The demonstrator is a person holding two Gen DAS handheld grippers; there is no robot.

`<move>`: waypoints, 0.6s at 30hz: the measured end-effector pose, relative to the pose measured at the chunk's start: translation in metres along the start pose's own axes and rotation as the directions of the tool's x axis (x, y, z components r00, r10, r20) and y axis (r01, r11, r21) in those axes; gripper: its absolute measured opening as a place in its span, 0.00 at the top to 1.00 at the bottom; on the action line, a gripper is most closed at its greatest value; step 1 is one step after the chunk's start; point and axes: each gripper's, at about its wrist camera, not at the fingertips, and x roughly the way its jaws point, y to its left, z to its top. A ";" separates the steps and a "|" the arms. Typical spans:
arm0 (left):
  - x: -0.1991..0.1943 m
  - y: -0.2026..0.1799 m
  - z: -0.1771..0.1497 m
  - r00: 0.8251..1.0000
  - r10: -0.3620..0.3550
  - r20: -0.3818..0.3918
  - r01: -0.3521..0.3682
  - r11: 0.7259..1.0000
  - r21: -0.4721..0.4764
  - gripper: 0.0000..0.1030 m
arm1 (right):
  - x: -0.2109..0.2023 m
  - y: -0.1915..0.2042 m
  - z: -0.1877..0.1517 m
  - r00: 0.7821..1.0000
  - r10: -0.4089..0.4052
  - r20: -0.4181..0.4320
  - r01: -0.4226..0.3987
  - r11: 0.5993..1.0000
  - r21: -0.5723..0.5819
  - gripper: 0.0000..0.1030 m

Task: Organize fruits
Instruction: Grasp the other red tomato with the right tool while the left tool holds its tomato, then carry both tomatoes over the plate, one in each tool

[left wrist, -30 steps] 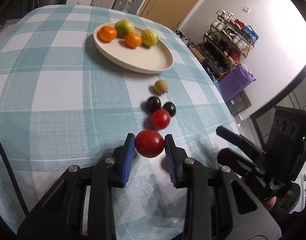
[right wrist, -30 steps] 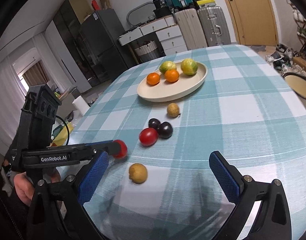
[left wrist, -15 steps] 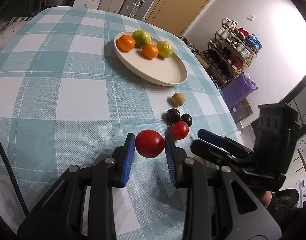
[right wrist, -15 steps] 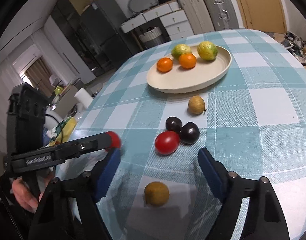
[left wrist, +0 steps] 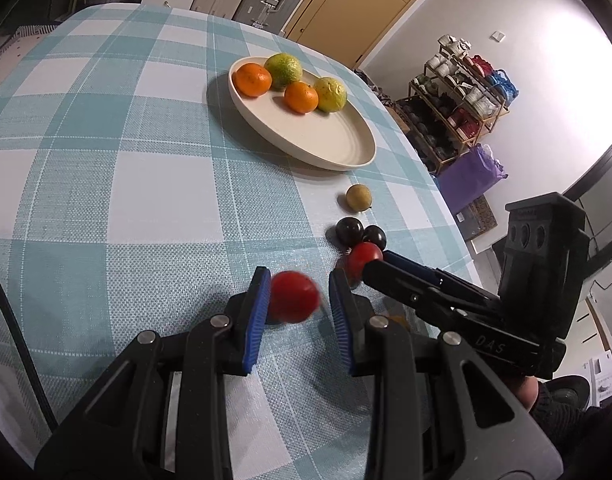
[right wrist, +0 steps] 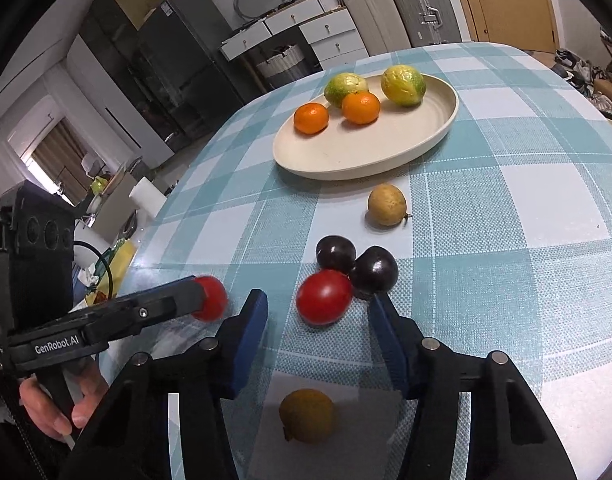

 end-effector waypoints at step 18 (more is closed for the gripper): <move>0.004 -0.012 -0.002 1.000 0.003 -0.010 -0.002 1.000 0.016 0.74 | 0.002 0.001 -0.002 1.000 -0.012 0.022 0.013 1.000 -0.026 0.74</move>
